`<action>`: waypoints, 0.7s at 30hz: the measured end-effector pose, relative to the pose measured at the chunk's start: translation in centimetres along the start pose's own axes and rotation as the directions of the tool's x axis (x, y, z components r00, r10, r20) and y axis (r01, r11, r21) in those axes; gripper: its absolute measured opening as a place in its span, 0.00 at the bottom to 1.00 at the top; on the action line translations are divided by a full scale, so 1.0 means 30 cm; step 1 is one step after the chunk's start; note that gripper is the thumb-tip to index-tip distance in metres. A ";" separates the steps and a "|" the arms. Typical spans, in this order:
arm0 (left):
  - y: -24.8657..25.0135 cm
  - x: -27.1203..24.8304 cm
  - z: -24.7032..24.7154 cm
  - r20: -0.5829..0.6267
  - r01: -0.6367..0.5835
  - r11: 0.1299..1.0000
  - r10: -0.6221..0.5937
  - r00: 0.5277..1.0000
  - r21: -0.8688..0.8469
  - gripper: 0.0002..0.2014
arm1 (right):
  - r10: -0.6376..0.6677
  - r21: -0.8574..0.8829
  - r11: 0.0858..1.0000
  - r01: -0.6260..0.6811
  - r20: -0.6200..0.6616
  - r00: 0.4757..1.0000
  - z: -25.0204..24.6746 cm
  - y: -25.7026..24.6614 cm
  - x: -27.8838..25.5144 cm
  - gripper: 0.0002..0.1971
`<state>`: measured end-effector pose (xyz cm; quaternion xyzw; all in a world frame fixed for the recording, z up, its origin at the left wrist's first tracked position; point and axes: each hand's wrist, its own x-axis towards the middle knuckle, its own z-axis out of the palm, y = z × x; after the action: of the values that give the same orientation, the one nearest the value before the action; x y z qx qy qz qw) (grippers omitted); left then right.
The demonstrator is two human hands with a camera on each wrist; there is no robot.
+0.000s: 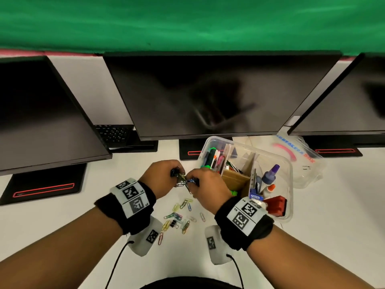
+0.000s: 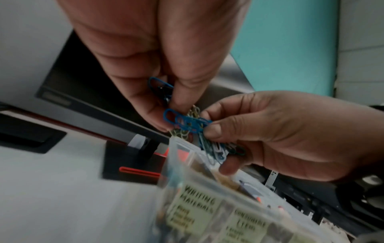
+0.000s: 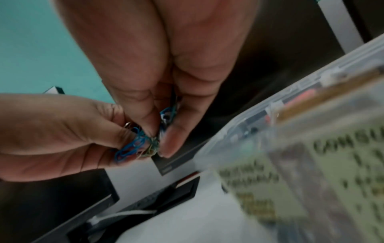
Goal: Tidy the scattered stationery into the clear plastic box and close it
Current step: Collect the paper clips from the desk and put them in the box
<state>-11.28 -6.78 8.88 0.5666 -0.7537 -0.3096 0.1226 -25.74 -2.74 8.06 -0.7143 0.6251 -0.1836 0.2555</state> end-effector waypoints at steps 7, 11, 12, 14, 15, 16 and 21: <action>0.182 0.055 0.072 -0.024 -0.084 0.995 0.083 0.996 -0.062 0.11 | 0.055 -0.040 0.998 -0.056 -0.038 0.998 -0.197 0.107 -0.011 0.11; 0.220 0.057 0.143 0.000 -0.070 0.993 0.071 0.997 -0.097 0.11 | 0.078 -0.033 0.996 -0.078 -0.017 0.997 -0.210 0.170 -0.054 0.10; 0.225 0.056 0.159 0.009 -0.066 0.993 0.067 0.998 -0.099 0.11 | 0.080 -0.028 0.996 -0.080 -0.017 0.997 -0.209 0.185 -0.065 0.10; 0.222 0.049 0.181 0.029 -0.046 0.994 0.049 0.998 -0.100 0.12 | 0.067 -0.018 0.998 -0.068 -0.019 0.998 -0.198 0.201 -0.080 0.10; 0.219 0.047 0.190 0.036 -0.032 0.994 0.036 0.999 -0.102 0.11 | 0.054 -0.015 0.998 -0.055 -0.013 0.998 -0.195 0.208 -0.085 0.09; 0.213 0.046 0.195 0.040 -0.021 0.994 0.026 0.999 -0.104 0.11 | 0.043 -0.013 0.999 -0.043 -0.002 0.999 -0.189 0.212 -0.085 0.09; 0.204 0.063 0.185 0.020 0.002 0.993 0.000 1.000 -0.119 0.10 | 0.044 0.019 0.999 -0.045 0.023 0.999 -0.183 0.218 -0.050 0.09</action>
<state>-19.66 -5.71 7.95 0.5555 -0.7348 -0.3597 0.1486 -34.39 -2.58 8.66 -0.6997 0.6361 -0.1757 0.2737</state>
